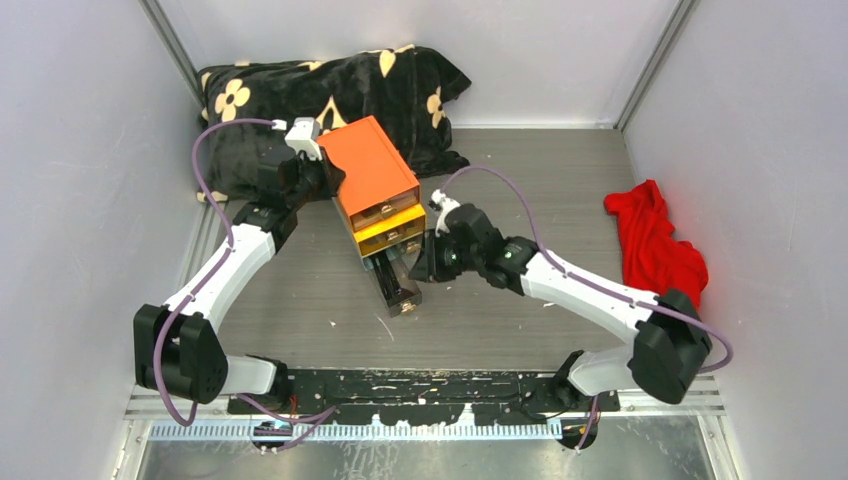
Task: Organize the makeup
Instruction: Place the makeup tool in the drawer, then close the drawer in the storage box.
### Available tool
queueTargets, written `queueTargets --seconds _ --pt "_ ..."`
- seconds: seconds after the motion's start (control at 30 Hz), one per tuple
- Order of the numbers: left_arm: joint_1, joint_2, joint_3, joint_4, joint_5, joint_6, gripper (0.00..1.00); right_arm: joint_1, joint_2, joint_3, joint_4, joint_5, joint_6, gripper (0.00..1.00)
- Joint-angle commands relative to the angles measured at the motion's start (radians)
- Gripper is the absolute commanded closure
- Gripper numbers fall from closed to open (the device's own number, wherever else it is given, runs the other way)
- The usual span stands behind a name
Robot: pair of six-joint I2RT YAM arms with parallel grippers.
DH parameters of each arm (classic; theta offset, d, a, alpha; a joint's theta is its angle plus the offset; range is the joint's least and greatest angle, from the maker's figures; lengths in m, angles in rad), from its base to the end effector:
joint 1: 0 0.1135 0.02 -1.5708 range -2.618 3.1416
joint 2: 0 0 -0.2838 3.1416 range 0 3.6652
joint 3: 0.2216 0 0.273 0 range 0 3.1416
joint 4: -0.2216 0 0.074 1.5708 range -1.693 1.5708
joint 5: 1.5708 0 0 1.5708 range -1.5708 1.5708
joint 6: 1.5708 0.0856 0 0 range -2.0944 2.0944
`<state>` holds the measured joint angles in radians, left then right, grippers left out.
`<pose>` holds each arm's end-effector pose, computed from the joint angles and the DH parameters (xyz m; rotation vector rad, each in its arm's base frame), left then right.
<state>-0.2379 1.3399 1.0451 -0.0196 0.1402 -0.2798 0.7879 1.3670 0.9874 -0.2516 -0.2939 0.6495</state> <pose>0.3648 -0.1008 0.3207 0.0574 1.9103 -0.4844 0.2350 0.2713 0.2565 -0.3459 2.3820 1.0697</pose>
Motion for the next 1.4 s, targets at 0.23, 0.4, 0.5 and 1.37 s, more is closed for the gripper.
queueTargets --seconds 0.23,0.4,0.5,1.37 --pt "0.012 0.04 -0.041 -0.117 -0.051 0.042 1.0 0.188 -0.256 -0.409 0.116 0.676 -0.198 0.99" --pt "0.012 0.059 -0.036 -0.118 -0.05 0.048 1.0 0.191 -0.258 -0.484 0.278 0.675 -0.245 0.99" --pt "0.011 0.068 -0.032 -0.116 -0.044 0.048 1.0 0.199 -0.204 -0.476 0.353 0.646 -0.278 0.99" --pt "0.012 0.07 -0.036 -0.128 -0.048 0.043 1.0 0.375 0.104 -0.304 0.547 0.698 -0.353 0.99"
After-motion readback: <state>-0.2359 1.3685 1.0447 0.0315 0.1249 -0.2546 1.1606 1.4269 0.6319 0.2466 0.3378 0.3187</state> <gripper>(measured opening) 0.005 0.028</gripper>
